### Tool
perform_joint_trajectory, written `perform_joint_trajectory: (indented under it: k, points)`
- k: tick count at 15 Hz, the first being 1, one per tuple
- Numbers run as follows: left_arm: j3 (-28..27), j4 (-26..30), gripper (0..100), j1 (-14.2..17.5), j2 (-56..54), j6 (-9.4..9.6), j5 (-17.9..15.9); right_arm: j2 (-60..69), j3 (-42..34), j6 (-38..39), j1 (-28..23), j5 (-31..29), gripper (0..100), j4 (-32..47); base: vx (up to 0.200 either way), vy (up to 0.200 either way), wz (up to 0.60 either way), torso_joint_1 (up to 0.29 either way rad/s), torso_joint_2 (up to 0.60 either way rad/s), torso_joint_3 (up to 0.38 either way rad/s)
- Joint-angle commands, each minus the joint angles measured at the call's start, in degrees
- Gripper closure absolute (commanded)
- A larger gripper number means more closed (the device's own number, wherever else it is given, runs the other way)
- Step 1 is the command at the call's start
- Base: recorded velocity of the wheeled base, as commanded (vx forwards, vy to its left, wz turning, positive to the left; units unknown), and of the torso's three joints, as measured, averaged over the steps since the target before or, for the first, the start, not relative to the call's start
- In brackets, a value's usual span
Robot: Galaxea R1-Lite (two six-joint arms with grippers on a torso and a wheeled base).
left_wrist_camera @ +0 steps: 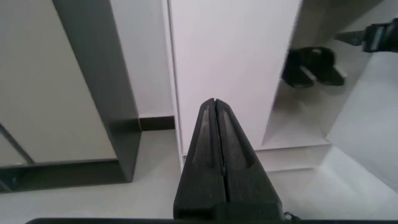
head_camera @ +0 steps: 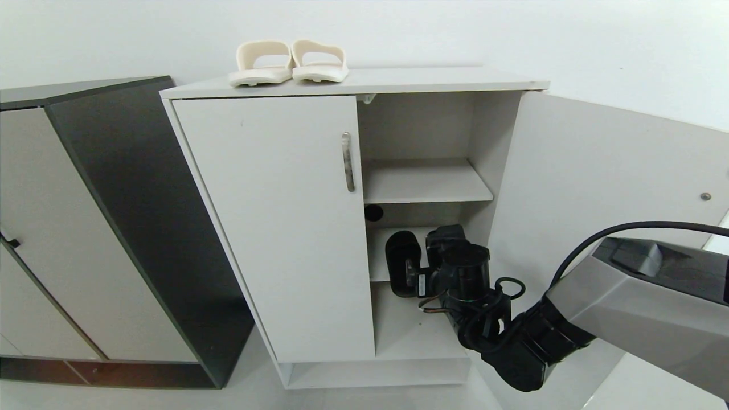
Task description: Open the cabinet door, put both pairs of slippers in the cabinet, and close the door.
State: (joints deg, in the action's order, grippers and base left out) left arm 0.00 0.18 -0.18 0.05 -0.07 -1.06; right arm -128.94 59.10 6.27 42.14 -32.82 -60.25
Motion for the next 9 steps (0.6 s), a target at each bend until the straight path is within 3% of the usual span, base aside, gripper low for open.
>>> perform_joint_trajectory:
  k: [1, 4, 9]
  points:
    - [0.0, -0.01, 100, 0.01, 0.04, -0.01, 0.01, -0.26, -0.65, -0.11, 0.48, 0.03, 0, -0.31, 0.0, 0.2, 0.0, 0.002, 0.01, 0.007]
    - [0.0, -0.01, 100, 0.01, 0.04, -0.1, 0.01, -0.44, -3.47, -4.16, 1.63, 1.26, 0, -5.32, 0.0, 0.2, 0.0, 0.01, 0.01, 0.001]
    - [0.0, -0.01, 100, 0.01, 0.04, -0.1, 0.01, -0.35, -5.57, -4.6, 1.71, 3.2, 0, -6.29, 0.0, 0.2, 0.0, 0.002, 0.0, 0.001]
